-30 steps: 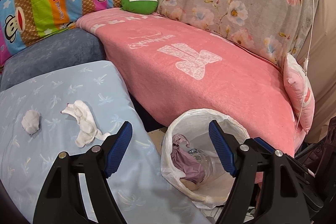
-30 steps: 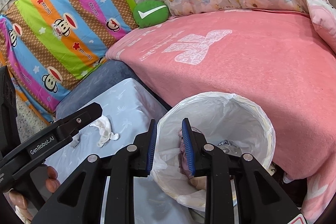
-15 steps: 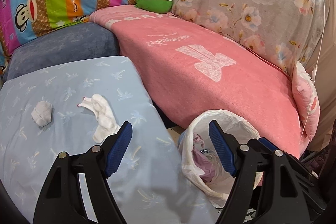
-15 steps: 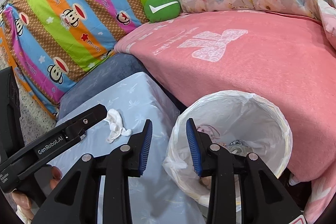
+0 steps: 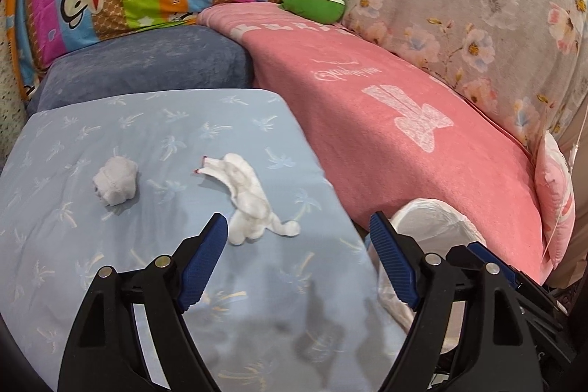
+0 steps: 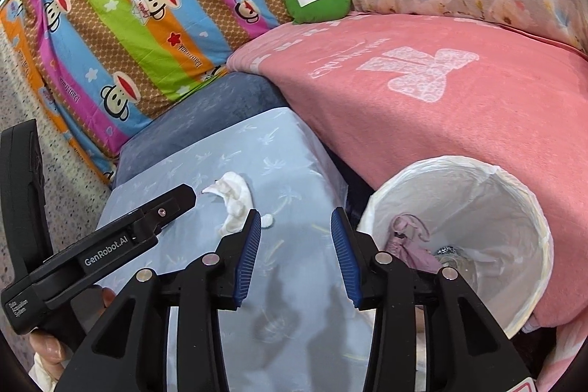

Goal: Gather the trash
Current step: 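Move both tools back to the white sock and grey rolled sock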

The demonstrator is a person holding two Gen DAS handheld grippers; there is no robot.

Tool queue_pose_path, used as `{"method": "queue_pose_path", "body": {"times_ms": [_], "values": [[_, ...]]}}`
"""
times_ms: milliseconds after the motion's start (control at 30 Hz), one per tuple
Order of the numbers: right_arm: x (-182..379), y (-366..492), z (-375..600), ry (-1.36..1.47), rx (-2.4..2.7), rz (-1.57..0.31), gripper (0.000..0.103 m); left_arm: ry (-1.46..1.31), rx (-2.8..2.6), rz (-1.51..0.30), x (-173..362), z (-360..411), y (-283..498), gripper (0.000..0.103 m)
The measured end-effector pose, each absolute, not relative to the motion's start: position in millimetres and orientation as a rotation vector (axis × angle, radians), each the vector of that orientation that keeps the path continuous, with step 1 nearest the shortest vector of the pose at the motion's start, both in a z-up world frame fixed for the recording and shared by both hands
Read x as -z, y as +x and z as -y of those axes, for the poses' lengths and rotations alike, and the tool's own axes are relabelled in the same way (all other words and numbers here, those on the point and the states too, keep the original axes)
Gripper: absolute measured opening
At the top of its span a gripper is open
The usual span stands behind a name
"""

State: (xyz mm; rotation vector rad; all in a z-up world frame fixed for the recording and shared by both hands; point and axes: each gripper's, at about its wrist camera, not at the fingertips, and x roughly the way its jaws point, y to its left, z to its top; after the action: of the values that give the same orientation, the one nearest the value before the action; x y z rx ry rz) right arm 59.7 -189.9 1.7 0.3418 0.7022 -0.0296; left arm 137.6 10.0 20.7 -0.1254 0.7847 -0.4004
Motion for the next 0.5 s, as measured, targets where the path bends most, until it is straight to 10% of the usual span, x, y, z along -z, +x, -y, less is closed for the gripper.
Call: {"method": "queue_pose_path", "body": {"times_ms": [500], "values": [[21, 104, 130, 0.289, -0.031, -0.773, 0.048, -0.170, 0.280, -0.836, 9, -76, 163, 0.077]]}}
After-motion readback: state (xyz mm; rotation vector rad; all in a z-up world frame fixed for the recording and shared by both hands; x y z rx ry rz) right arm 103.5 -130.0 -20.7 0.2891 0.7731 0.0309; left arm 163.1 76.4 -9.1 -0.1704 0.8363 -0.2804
